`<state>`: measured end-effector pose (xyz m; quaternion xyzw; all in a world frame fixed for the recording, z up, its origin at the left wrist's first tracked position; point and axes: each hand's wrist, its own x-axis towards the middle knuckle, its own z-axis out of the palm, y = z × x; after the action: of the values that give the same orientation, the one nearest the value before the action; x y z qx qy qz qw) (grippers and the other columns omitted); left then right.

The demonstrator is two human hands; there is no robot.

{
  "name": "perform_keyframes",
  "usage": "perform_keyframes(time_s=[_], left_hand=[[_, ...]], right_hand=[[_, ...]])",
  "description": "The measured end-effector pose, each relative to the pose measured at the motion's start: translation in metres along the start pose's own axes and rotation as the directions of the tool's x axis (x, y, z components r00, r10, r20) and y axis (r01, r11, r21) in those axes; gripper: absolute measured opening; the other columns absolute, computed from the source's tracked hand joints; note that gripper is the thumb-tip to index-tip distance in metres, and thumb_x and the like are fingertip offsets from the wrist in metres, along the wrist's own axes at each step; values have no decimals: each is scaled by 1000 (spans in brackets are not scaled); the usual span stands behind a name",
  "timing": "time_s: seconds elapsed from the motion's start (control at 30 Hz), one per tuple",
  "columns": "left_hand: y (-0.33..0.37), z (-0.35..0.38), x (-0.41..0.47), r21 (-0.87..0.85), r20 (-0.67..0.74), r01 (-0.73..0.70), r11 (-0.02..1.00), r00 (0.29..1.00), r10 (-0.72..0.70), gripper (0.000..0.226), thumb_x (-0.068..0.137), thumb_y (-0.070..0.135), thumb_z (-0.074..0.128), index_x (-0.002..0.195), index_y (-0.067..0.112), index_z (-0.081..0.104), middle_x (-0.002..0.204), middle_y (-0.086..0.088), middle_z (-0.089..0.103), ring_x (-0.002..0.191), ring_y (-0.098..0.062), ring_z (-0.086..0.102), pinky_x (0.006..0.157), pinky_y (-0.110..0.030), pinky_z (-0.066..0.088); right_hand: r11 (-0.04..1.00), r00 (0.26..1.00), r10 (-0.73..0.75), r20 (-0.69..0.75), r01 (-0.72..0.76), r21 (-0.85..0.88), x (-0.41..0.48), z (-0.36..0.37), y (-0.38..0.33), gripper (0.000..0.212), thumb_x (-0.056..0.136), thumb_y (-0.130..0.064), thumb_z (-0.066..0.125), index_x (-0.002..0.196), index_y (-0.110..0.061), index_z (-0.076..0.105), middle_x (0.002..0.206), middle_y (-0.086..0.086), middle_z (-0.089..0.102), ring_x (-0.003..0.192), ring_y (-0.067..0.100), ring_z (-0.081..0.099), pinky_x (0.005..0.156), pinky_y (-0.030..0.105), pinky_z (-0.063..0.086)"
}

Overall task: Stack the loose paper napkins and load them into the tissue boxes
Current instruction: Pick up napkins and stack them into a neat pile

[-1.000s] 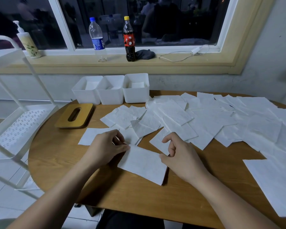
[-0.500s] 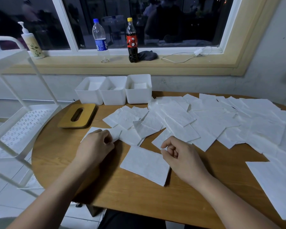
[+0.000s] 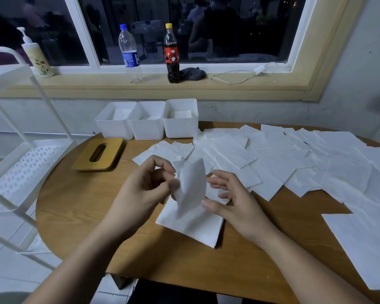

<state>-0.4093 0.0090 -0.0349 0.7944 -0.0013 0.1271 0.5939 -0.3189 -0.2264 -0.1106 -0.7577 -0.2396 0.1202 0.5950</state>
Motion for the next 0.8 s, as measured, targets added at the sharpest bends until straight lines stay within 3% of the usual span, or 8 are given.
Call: perform_keyframes(time_s=[0.1,0.2,0.27,0.37,0.47,0.53,0.63,0.8], left_hand=[[-7,4,2,-45,-8,65,997,998,-65,33,98,-2,71,120,21,61,91,-7,71,71,-20,62,70,-32,55],[-15,1,3,-67,15,152,986,988,-151,43,94,-2,75,123,28,63,100,-10,68,73,-23,63,73,-38,58],[-21,-1,4,-13,35,196,980,980,-196,42,93,8,80,124,32,64,107,-8,69,73,-18,63,72,-36,58],[-27,-5,7,81,26,223,971,974,-226,29,96,24,80,120,35,68,96,-5,72,72,-15,62,69,-30,56],[-33,-8,11,228,-20,225,947,974,-227,12,99,26,77,109,32,74,89,1,74,72,-8,65,64,-24,53],[-39,-9,14,297,-41,263,918,964,-263,4,98,28,79,101,30,77,91,6,77,78,-8,71,70,-29,58],[-47,-9,15,301,-35,329,895,942,-335,2,96,26,81,95,26,79,91,5,79,84,-15,74,78,-36,61],[-52,-7,17,368,-76,365,855,929,-363,6,93,30,84,94,29,78,91,6,79,87,-13,74,80,-39,65]], right_hand=[[981,996,50,81,-64,184,-1,-3,-6,55,93,-34,83,142,-32,57,121,-4,76,119,13,70,108,39,51],[975,995,61,80,-77,211,-2,-4,-7,26,96,-15,80,120,-22,71,102,6,77,97,20,74,90,34,56],[975,995,73,75,-87,204,-2,-4,-6,16,98,-13,78,111,-21,75,102,12,76,92,21,73,83,33,58],[986,993,73,89,-85,143,-3,-1,-3,9,98,-17,79,105,-23,76,100,10,75,90,22,74,84,31,59],[997,996,67,59,-68,30,-4,1,-1,6,98,-24,78,103,-27,77,93,3,73,85,12,72,81,23,55],[997,997,79,8,-79,5,-3,1,-1,6,98,-28,78,104,-31,76,89,-1,70,80,9,71,72,20,53],[993,993,121,0,-121,12,0,-2,1,22,95,-31,82,114,-33,71,91,-3,71,77,16,70,59,27,53],[991,991,129,-41,-130,-35,2,-3,5,40,92,-14,82,121,-36,65,101,-9,74,76,14,69,76,38,63]])
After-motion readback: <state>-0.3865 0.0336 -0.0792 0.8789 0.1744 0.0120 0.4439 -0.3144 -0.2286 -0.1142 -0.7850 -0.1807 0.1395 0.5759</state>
